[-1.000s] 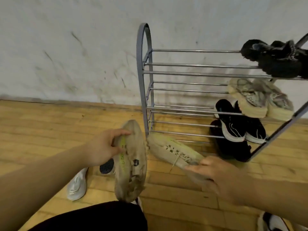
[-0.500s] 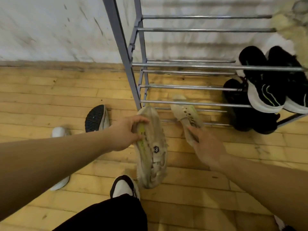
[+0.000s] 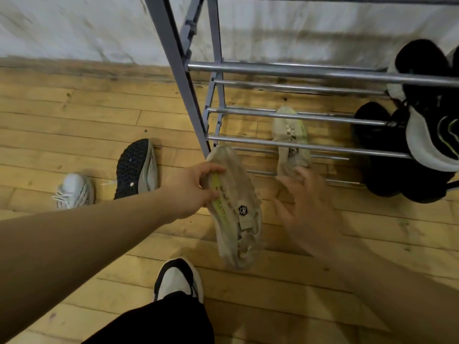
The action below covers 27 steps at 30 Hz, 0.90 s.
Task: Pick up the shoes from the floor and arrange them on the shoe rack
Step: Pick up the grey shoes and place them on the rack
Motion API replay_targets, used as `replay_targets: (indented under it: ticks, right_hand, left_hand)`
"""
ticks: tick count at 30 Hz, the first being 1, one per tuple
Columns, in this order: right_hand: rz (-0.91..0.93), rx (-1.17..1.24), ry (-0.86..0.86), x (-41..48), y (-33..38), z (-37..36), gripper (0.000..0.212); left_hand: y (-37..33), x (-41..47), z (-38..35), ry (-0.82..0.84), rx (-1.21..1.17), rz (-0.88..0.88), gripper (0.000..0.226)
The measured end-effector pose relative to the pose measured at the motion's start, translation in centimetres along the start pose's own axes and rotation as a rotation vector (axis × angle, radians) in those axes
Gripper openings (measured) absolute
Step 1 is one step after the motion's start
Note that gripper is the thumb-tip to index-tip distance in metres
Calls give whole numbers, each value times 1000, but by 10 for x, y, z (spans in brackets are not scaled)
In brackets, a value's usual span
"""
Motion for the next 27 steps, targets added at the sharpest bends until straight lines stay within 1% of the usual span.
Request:
replay_targets:
  ticks: [1,3,4,5,8,10,13,15,17,18,22,23,25,27]
  right_hand:
    - [12,118,59,-9,3,-5,44]
    - [-144,517,382,-21,8,-28,41]
    - [-217,686,504,-24,10,-37,42]
    - [-229,772,554,-24,14,-38,44]
    - [-181,799,525,-22,11,-35,46]
    - [-201,824,512,-21,7,-34,48]
    - [-259,887,434,-12,3,-32,50]
    - [-309,926,364,-5,0,-33,50]
    - [-309,833,314,3,-1,-33,51]
    - [-294,772,308,8,1,-32,52]
    - [-203,664,335,21,10,-25,53]
    - [-166,600,339,23,11,-21,53]
    - [-89,351,299,29,7,-13,51]
    - [-68,80,252,33,-6,-7,52]
  left_hand:
    - [0,-1,-2,5,-35,9,52]
    - [-3,-5,-7,28,-127,25,51]
    - [-5,-6,-9,41,-178,34,51]
    - [-6,-8,-12,51,-223,43,51]
    - [-11,-11,-18,59,-310,61,53]
    - [-12,-11,-20,35,-325,61,57]
    - [-8,-16,-28,33,-253,74,71]
    - [-1,-24,-45,101,-225,100,78]
    - [4,-35,-65,189,-232,120,80]
    - [6,-38,-72,205,-207,113,80]
    - [7,-23,-70,104,-118,67,82]
    - [5,-17,-68,83,-80,57,82]
    - [0,-2,-64,57,-5,42,83]
    - [-7,15,-61,32,45,18,83]
Point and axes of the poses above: each hand's wrist, its own x-axis towards the middle knuckle, its own z-axis out of the back of the hand, y = z × x, the point moved 6 cm from there along x, towards the middle knuckle, and after that the axes turned 2 degrees about x, right-handed, at the moved point
